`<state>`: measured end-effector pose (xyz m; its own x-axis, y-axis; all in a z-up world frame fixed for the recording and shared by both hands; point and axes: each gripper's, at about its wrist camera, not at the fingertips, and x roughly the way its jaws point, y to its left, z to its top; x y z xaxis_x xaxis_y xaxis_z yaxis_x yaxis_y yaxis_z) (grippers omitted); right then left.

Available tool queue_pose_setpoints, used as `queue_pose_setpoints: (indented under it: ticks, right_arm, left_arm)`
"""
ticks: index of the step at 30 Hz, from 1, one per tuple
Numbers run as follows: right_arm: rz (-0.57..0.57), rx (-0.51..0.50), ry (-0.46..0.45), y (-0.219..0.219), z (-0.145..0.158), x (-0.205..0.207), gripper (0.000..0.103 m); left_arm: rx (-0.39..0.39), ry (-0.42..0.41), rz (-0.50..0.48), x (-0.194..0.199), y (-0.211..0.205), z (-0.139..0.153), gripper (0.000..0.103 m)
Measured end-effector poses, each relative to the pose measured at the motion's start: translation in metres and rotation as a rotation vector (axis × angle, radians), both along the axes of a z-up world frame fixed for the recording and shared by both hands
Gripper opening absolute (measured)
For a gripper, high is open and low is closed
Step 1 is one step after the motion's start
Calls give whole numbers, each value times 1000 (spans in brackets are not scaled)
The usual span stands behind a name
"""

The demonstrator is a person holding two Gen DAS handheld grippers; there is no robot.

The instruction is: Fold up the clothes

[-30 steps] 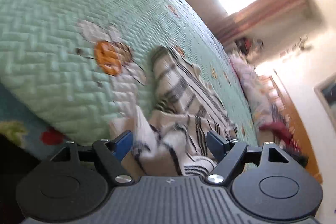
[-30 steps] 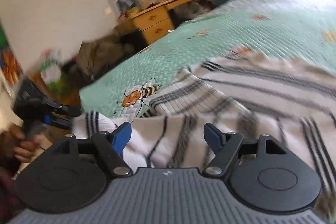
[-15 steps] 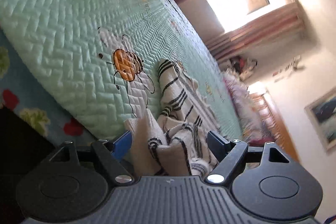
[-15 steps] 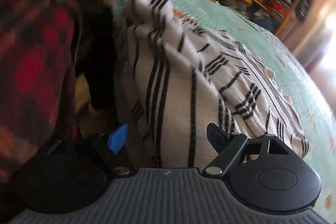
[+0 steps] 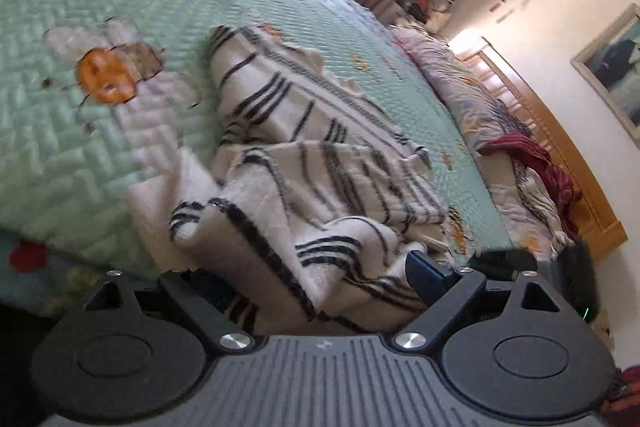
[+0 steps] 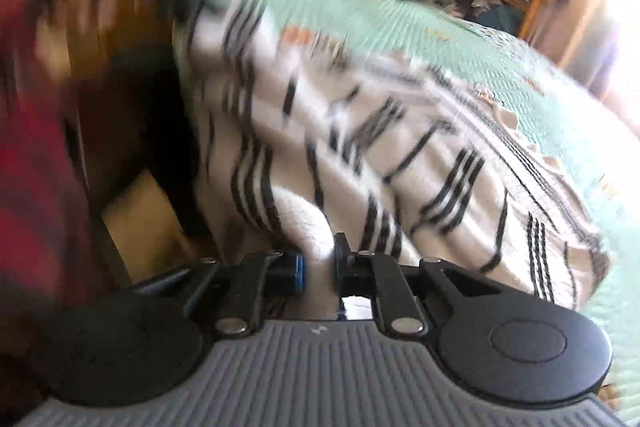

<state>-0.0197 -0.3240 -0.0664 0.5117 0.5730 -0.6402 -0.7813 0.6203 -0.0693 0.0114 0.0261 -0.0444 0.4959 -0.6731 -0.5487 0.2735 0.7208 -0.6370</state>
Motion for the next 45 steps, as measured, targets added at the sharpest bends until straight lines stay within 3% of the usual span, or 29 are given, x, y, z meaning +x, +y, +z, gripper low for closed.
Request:
queue_pose_setpoints:
  ticks: [2, 3, 5, 6, 8, 11, 14, 16, 18, 21, 25, 28, 30, 33, 39, 45]
  right_arm:
    - [-85, 197, 81, -29, 15, 32, 15]
    - [-166, 328, 165, -51, 13, 56, 15]
    - [-392, 655, 430, -103, -13, 105, 19]
    - [-528, 778, 492, -123, -27, 114, 27]
    - [-653, 884, 550, -141, -42, 113, 29]
    - [-678, 778, 375, -143, -28, 81, 37]
    - [-609, 521, 46, -119, 0, 34, 47]
    - [-443, 300, -114, -83, 7, 7, 72]
    - [-280, 110, -225, -48, 6, -15, 83]
    - [-54, -154, -381, -9, -10, -35, 84]
    - [182, -468, -544, 9, -45, -51, 84]
    - [245, -531, -673, 5, -42, -69, 83]
    - [258, -522, -737, 3, -35, -73, 84]
    - [283, -515, -709, 2, -32, -63, 85]
    - [389, -614, -717, 24, -63, -47, 85]
    - [408, -606, -827, 28, -71, -51, 100]
  left_arm:
    - [-10, -23, 11, 20, -5, 11, 91]
    - [-26, -40, 15, 34, -8, 15, 91]
    - [-34, -60, 52, 63, -16, 20, 90]
    - [-26, -61, 76, 73, -19, 23, 90]
    - [-34, -84, 89, 75, -19, 29, 90]
    - [-54, -122, 104, 69, -14, 35, 90]
    - [-86, -102, 165, 49, 4, 27, 92]
    - [-99, -64, 188, 40, 12, 16, 92]
    - [-92, -26, 197, 32, 14, 5, 92]
    - [-93, -8, 196, 23, 15, -1, 92]
    - [-97, 23, 204, 17, 21, -5, 93]
    - [-89, 40, 222, 14, 27, -6, 93]
    - [-81, 37, 223, 13, 28, -6, 93]
    - [-58, 35, 207, 15, 21, -5, 93]
    - [-26, 41, 148, 19, 4, -3, 94]
    - [-19, 78, 168, 22, 6, -11, 94]
